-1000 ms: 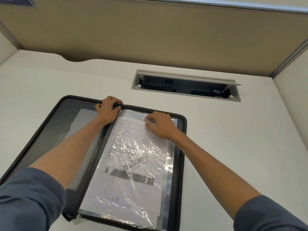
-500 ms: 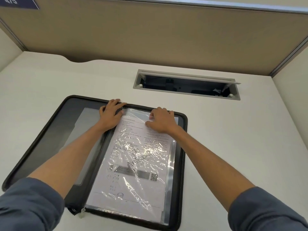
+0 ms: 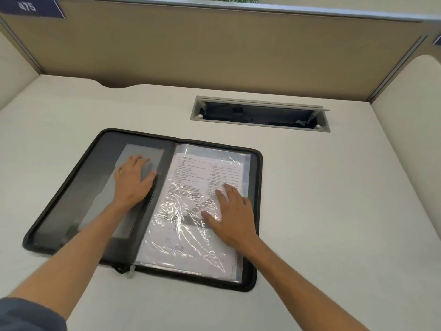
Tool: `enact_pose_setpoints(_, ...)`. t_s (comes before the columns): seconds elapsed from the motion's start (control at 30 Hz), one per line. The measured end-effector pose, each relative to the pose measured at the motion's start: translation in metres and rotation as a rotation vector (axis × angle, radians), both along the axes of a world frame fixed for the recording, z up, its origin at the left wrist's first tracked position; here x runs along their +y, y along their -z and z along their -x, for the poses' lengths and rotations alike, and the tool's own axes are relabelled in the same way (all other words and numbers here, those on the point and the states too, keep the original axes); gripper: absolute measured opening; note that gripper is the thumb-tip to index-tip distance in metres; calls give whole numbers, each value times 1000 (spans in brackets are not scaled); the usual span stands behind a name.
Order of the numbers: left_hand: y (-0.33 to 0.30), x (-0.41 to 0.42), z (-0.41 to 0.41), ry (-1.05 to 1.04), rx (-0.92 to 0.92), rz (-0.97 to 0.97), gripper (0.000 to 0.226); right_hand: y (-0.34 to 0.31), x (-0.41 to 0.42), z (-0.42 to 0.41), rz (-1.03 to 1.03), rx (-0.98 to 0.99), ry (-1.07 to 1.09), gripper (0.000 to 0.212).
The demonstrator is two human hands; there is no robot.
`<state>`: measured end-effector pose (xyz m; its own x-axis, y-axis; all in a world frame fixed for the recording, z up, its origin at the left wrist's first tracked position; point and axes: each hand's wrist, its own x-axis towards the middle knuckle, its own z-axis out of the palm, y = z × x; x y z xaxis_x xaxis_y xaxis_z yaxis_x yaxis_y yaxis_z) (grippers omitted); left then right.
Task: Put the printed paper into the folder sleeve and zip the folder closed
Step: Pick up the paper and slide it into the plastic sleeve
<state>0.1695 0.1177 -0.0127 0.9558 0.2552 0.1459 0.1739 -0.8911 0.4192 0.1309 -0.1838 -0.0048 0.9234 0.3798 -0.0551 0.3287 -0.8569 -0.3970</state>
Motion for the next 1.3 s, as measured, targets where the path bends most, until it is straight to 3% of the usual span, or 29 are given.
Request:
enact_pose_setpoints(0.13,5,17,40,8,137,-140,74,16,-4,17,-35,-2,41,80)
enact_pose_setpoints(0.3,13,5,64,78,245,-171,86,25,-25,15,8,-55,31,85)
enact_pose_setpoints(0.63,12,-61,58,86,291,-122,78,24,-98,-12,49,-46,-5,90)
enact_pose_setpoints(0.87,10,-55,63,176,212,-159,71,23,-121,-20,54,-69,-16,88)
enact_pose_setpoints(0.93,7,-44,66,119,165,-224,72,23,-120,-20,48,-67,-18,88)
enact_pose_setpoints(1.03,-1,-20,74,-130,150,-272,83,22,-118,-18,42,-64,-13,89)
enact_pose_setpoints(1.17,-17,11,86,-479,286,-219,100,23,-114,-13,23,-105,119,97)
enact_pose_setpoints(1.3,-24,29,94,-450,370,-234,85,23,-110,-7,-123,-72,332,105)
